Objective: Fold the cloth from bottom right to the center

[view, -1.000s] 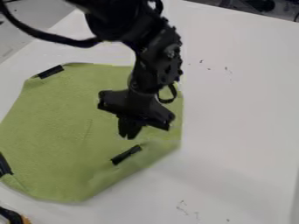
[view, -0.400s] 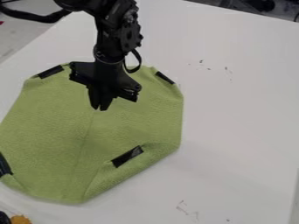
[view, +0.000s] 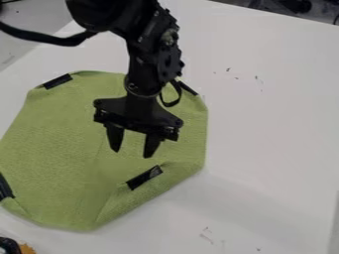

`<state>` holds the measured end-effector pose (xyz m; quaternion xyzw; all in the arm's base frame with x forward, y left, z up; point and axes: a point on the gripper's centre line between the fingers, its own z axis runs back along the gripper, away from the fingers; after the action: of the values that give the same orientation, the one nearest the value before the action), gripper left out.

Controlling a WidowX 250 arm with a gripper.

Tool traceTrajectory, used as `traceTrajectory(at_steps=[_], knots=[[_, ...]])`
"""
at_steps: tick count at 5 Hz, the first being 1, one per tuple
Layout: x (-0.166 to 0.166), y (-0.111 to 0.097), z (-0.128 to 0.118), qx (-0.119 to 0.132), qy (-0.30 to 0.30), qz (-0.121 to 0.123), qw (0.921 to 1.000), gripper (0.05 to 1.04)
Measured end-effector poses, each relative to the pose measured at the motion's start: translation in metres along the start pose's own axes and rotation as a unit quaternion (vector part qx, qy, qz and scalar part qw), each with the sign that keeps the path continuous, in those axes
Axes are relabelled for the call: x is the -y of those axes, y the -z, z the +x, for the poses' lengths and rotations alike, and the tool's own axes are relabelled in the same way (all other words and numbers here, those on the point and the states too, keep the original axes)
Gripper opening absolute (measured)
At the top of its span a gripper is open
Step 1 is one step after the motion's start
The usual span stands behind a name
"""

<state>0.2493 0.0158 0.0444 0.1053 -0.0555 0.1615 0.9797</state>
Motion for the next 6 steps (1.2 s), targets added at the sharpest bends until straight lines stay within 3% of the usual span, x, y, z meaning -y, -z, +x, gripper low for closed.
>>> traceTrajectory(at_steps=[1,3,4,5,6], knots=[[0.016,0.005,-0.021,0.002,-0.018,-0.015,0.9997,0.999],[0.019,0.015,-0.029,0.011,-0.025,-0.034,0.9990,1.000],[0.017,0.027,-0.030,-0.005,-0.020,-0.041,0.9990,1.000],[0.018,0.033,-0.025,-0.002,-0.011,-0.056,0.9984,0.947],[0.018,0.035,-0.021,0.000,-0.002,-0.066,0.9978,0.692]])
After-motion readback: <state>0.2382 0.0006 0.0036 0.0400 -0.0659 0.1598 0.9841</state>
